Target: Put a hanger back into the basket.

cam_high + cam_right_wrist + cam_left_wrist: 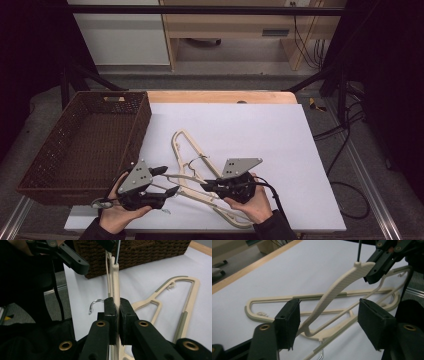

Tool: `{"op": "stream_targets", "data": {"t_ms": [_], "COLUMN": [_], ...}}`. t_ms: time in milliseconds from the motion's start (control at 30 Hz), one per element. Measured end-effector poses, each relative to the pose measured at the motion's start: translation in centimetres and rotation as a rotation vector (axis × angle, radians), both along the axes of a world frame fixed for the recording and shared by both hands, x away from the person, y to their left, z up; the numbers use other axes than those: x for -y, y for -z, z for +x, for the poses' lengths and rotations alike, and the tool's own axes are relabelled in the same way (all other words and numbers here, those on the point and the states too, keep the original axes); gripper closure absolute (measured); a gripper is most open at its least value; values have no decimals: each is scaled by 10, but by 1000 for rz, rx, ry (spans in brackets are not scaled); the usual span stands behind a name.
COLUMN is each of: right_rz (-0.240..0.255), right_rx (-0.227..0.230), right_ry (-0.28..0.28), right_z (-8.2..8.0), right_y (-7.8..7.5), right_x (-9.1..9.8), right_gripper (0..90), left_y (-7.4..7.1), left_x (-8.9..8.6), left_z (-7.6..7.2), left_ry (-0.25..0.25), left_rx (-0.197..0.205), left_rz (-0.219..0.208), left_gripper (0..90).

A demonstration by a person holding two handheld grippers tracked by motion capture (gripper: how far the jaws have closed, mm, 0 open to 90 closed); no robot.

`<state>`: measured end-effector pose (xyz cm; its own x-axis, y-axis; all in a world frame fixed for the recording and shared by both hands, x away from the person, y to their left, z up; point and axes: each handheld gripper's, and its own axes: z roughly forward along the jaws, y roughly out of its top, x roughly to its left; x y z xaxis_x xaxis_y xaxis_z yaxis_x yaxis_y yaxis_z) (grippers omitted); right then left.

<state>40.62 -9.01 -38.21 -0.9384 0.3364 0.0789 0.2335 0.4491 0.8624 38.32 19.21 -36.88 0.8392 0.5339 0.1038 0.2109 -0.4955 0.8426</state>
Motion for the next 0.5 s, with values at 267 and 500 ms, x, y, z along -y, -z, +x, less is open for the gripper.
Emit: {"op": "stream_targets", "data": {"t_ms": [267, 500], "right_rz": [-23, -40], "right_rx": [18, 31], "right_ry": [-8, -47], "right_z": [-2, -6], "right_y": [-4, -9], "right_x": [3, 10], "right_gripper": [868, 868], "left_y": [-2, -6], "left_x": [17, 30], "left_z": [11, 8], "left_ry": [37, 103], "left_rx": [2, 6], "left_rz": [39, 110], "left_gripper": [483, 614]}}
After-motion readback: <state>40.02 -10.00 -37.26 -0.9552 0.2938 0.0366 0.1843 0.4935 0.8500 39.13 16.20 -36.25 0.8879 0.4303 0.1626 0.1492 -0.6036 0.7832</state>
